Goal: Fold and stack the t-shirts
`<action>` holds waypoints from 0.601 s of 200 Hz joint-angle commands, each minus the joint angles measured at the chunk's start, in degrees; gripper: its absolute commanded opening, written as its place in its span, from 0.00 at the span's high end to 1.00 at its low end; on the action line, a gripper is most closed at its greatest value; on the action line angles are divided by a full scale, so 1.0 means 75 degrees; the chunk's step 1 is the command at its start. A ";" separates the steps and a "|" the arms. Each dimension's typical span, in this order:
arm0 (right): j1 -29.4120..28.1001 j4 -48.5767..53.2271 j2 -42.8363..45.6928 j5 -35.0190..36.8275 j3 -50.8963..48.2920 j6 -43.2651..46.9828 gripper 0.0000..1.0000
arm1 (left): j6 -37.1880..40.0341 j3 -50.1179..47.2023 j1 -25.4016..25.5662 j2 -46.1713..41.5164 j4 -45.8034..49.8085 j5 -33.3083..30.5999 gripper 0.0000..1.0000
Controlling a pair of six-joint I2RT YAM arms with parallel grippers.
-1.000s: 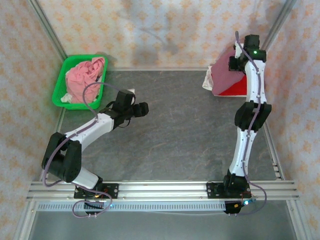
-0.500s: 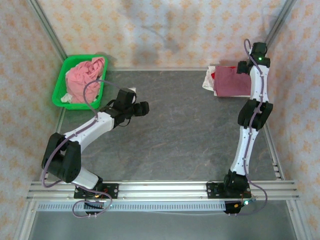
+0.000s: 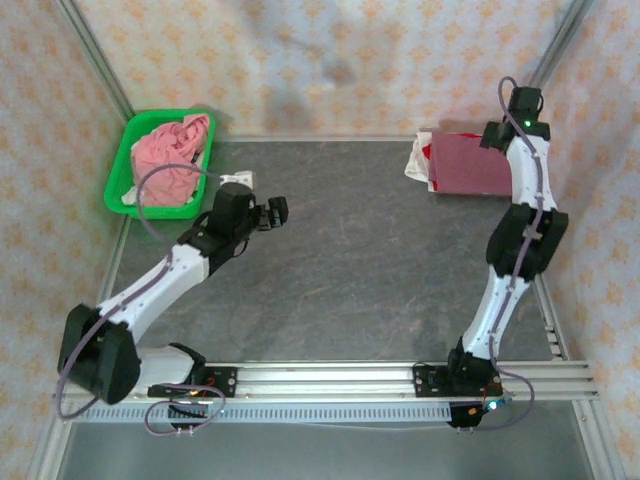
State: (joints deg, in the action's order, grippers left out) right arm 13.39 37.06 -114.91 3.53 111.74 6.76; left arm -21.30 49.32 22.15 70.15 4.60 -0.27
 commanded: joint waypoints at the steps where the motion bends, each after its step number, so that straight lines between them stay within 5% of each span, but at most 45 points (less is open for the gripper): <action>1: -0.0375 -0.1938 0.2383 -0.0457 -0.2428 -0.0928 0.01 | 0.0712 -0.0884 0.0035 -0.0859 -0.1374 -0.1585 0.01; 55: -0.2488 -0.5414 0.7377 0.1345 -0.9313 -0.0909 0.01 | 0.2660 -0.3212 -0.0176 -0.2361 -0.2666 -0.4755 0.00; 94: -0.2663 -0.5680 0.8292 0.1529 -1.1522 -0.1106 0.01 | 0.2132 -0.4888 -0.1496 -0.2037 -0.4429 -0.3154 0.00; 120: -0.2627 -0.9977 0.7537 0.1152 -1.3367 -0.0672 0.01 | 0.2494 -0.4688 -0.2008 -0.1003 -0.5315 -0.2397 0.00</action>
State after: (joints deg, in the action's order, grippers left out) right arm -6.46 -8.16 -53.69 12.05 20.38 -0.14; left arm -4.95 12.38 9.47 57.58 -22.98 -23.94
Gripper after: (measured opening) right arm 0.993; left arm 0.992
